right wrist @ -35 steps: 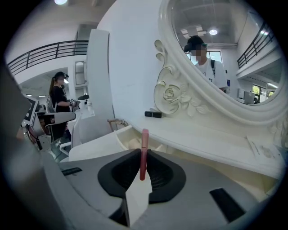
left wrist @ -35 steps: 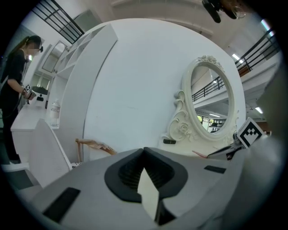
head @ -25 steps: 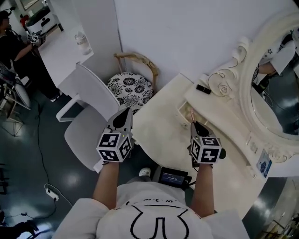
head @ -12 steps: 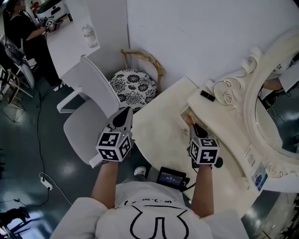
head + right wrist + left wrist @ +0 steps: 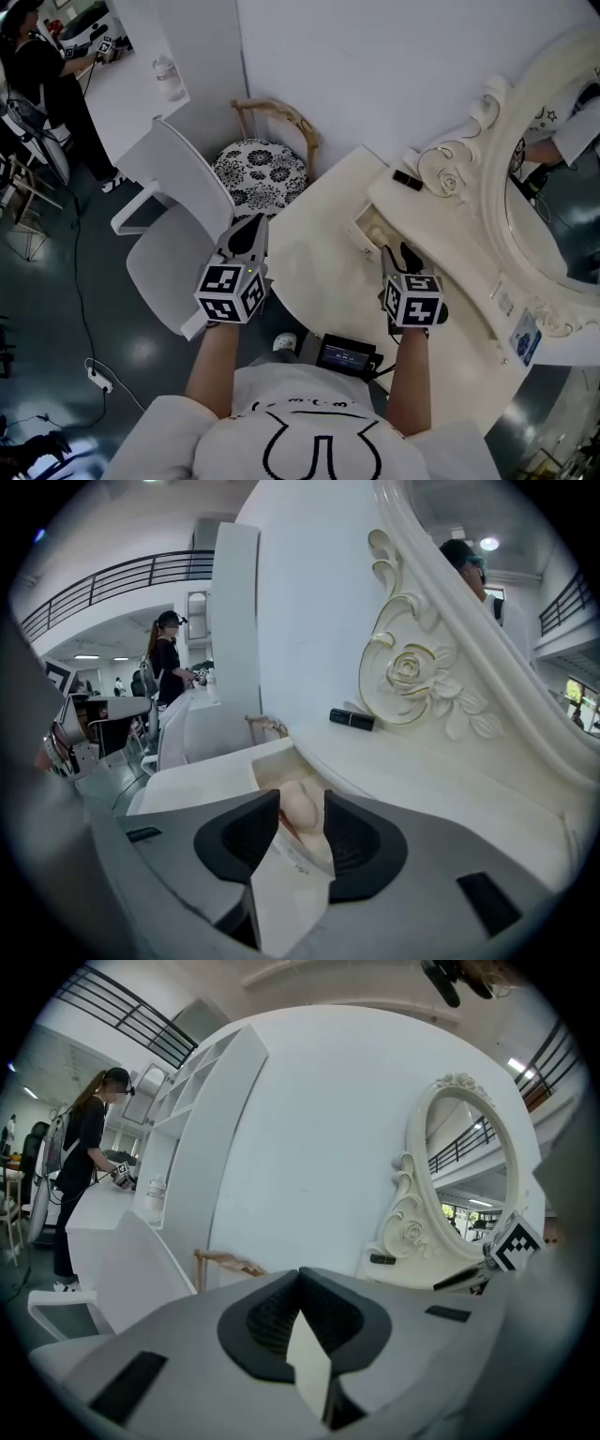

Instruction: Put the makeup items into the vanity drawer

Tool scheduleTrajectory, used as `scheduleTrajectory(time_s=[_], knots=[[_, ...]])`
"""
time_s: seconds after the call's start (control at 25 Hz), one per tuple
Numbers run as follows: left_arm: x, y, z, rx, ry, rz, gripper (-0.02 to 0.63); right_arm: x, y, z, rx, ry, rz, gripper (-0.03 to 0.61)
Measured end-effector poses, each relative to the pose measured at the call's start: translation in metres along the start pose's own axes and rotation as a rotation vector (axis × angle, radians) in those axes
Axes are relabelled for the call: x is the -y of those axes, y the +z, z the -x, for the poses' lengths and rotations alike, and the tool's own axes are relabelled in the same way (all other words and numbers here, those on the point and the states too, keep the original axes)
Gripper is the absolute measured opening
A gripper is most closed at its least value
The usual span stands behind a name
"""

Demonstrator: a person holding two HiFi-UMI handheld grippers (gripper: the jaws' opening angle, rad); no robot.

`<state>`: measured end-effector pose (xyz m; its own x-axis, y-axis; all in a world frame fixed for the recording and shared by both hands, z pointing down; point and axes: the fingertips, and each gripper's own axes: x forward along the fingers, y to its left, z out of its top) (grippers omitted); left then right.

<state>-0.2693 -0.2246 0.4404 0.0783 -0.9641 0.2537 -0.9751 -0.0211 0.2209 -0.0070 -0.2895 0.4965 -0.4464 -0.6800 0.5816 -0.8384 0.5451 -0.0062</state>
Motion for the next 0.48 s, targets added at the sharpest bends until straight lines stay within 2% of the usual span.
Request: scheduleTrajectory(time_s=[0.2, 0.48], knots=[[0.019, 0.002, 0.000, 0.005, -0.060, -0.006, 0.015, 0.009, -0.007, 0.027, 0.024, -0.060, -0.038, 0.126], [0.065, 0.000, -0.001, 0.006, -0.186, -0.038, 0.015, 0.031, -0.027, 0.076, 0.077, -0.181, -0.097, 0.126]])
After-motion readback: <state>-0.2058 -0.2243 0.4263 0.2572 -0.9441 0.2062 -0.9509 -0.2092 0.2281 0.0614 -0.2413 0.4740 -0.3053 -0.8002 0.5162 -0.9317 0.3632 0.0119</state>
